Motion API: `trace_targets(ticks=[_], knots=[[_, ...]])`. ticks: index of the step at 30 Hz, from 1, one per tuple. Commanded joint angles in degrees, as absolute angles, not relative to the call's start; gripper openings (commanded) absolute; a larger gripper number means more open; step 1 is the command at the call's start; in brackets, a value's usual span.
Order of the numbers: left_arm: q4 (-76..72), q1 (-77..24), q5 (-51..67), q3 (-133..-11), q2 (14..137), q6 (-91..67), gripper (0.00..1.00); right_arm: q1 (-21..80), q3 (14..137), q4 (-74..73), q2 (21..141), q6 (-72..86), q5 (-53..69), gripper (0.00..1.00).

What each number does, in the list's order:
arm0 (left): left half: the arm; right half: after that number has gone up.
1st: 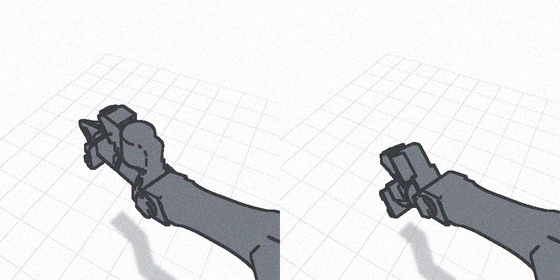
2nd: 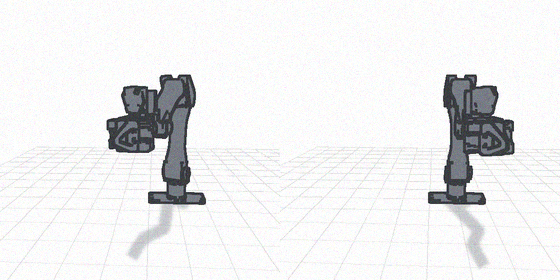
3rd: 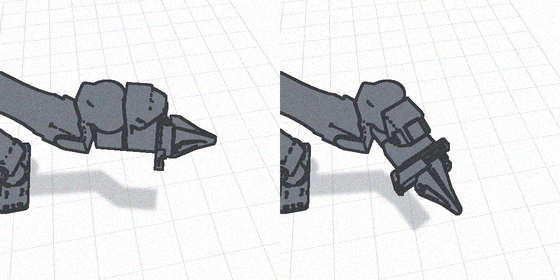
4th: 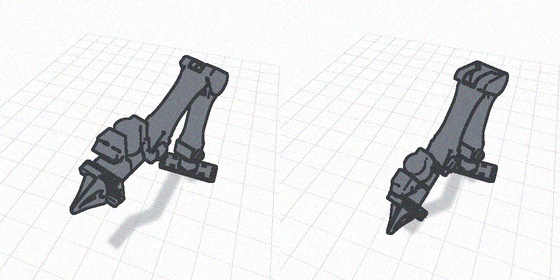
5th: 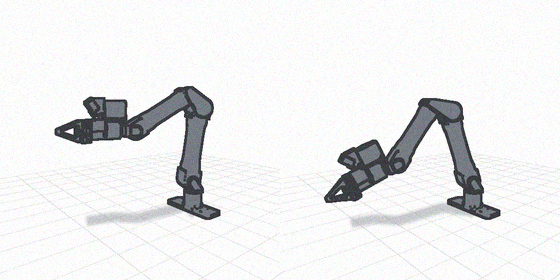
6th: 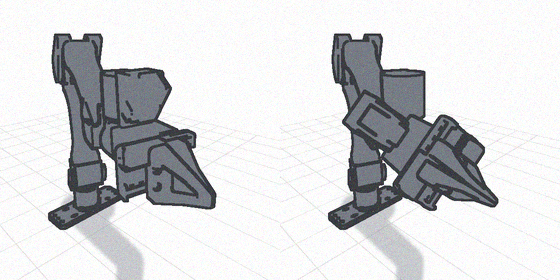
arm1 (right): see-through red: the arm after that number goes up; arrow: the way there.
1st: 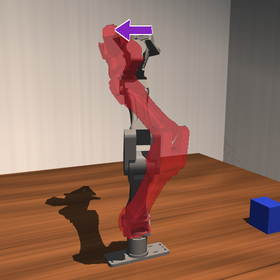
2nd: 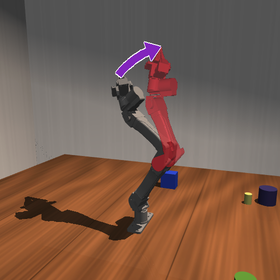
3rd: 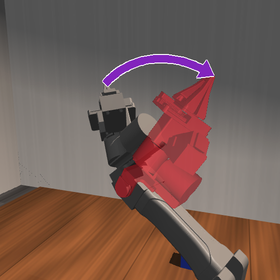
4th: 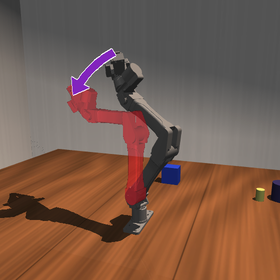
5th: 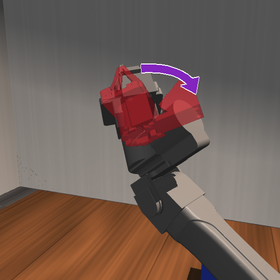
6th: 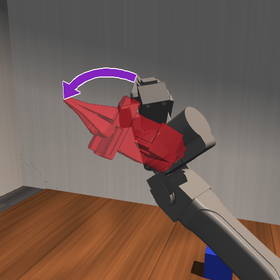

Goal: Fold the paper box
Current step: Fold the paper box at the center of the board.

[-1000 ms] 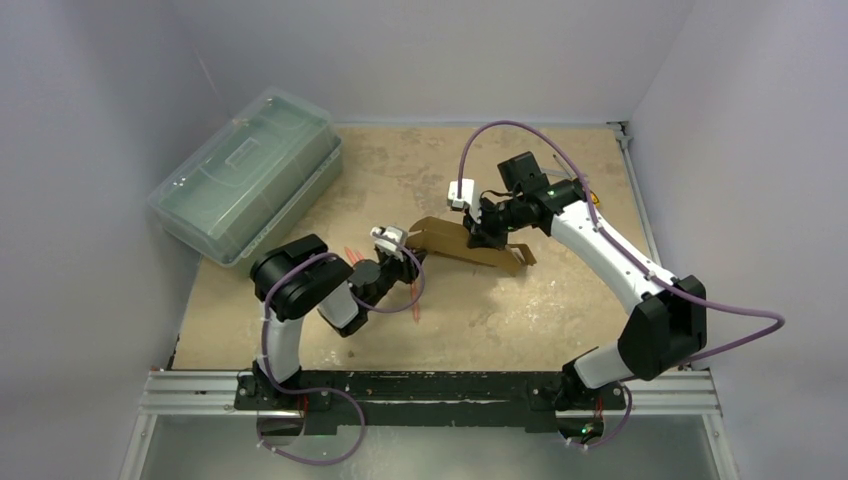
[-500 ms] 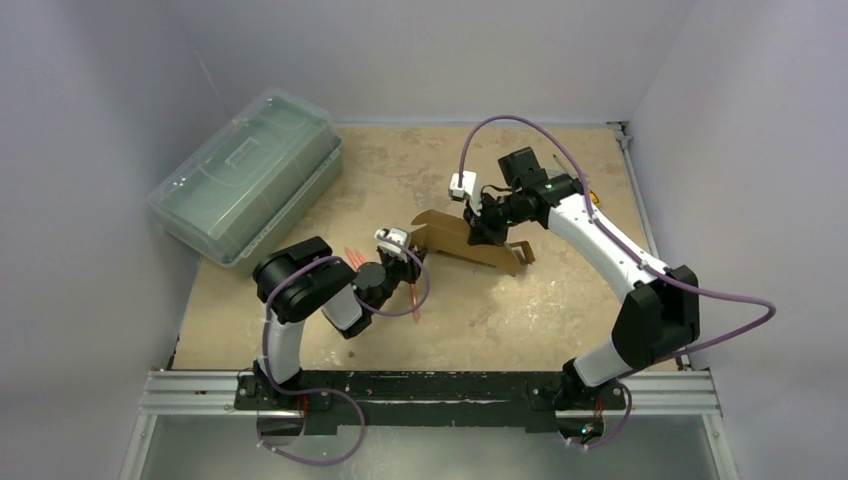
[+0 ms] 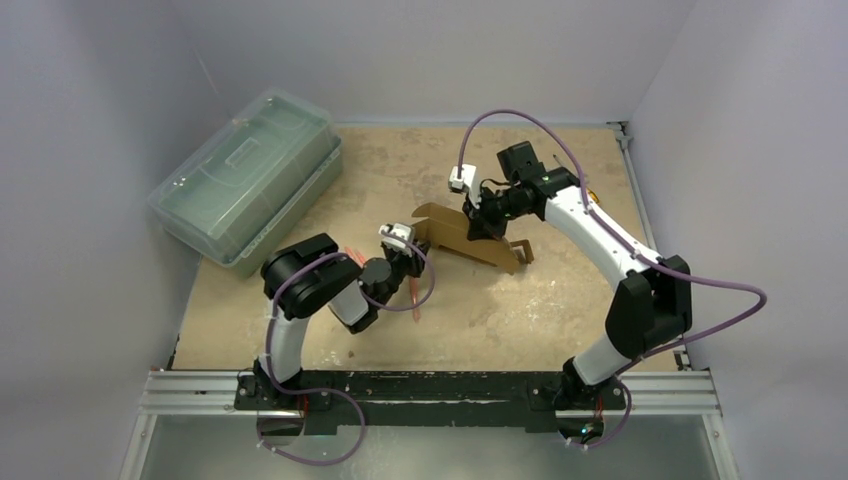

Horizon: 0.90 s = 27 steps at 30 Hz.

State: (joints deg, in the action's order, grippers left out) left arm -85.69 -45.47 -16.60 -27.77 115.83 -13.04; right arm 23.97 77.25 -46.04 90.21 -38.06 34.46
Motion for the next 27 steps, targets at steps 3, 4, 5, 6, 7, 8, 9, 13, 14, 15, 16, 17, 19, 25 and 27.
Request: trace_targets(ticks=[3, 4, 5, 6, 7, 8, 9, 13, 14, 15, 16, 17, 19, 25, 27], knots=[[-102.0, -45.6, -17.8, -30.8, 117.8, -13.2, 0.33, 23.0, 81.5, -47.1, 91.5, -36.5, 36.0, 0.00], [-102.0, -45.6, -17.9, -31.1, 118.0, -13.0, 0.33, 22.8, 81.9, -47.4, 91.8, -36.5, 36.3, 0.00], [-102.0, -45.6, -18.1, -31.5, 118.2, -12.8, 0.33, 22.7, 82.3, -47.7, 92.2, -36.5, 36.6, 0.00], [-102.0, -45.6, -18.2, -31.9, 118.6, -12.6, 0.33, 22.6, 82.6, -48.0, 92.6, -36.7, 37.0, 0.00], [-102.0, -45.6, -18.4, -32.4, 118.8, -12.3, 0.32, 22.5, 82.7, -48.2, 92.9, -36.7, 37.5, 0.00], [-102.0, -45.6, -18.5, -32.9, 119.0, -12.1, 0.32, 22.4, 82.9, -48.5, 93.2, -36.8, 37.8, 0.00], [-102.0, -45.6, -18.6, -33.3, 119.2, -11.9, 0.32, 22.4, 83.0, -48.7, 93.6, -36.8, 38.2, 0.00], [-101.9, -45.6, -18.8, -35.0, 119.9, -11.3, 0.28, 22.4, 83.4, -49.3, 94.4, -37.1, 38.8, 0.00], [-101.9, -45.6, -19.1, -35.2, 120.1, -11.2, 0.25, 22.4, 83.5, -49.3, 94.5, -37.1, 38.8, 0.00], [-102.0, -45.6, -19.5, -35.4, 120.3, -11.1, 0.22, 22.4, 83.4, -49.3, 94.6, -37.2, 38.9, 0.00], [-102.0, -45.6, -19.8, -35.7, 120.4, -11.0, 0.20, 22.3, 83.4, -49.4, 94.6, -37.2, 39.0, 0.00], [-101.9, -45.6, -20.2, -35.8, 120.5, -11.0, 0.17, 22.3, 83.5, -49.4, 94.6, -37.2, 39.1, 0.00], [-102.0, -45.6, -20.4, -36.0, 120.6, -10.9, 0.10, 22.4, 83.5, -49.5, 94.7, -37.1, 39.1, 0.00], [-102.0, -45.6, -21.2, -35.5, 120.1, -11.7, 0.00, 21.6, 84.7, -50.4, 95.4, -37.1, 40.4, 0.00], [-101.9, -45.6, -21.4, -34.9, 119.5, -12.5, 0.00, 21.4, 85.4, -51.0, 95.6, -37.1, 40.7, 0.00]])
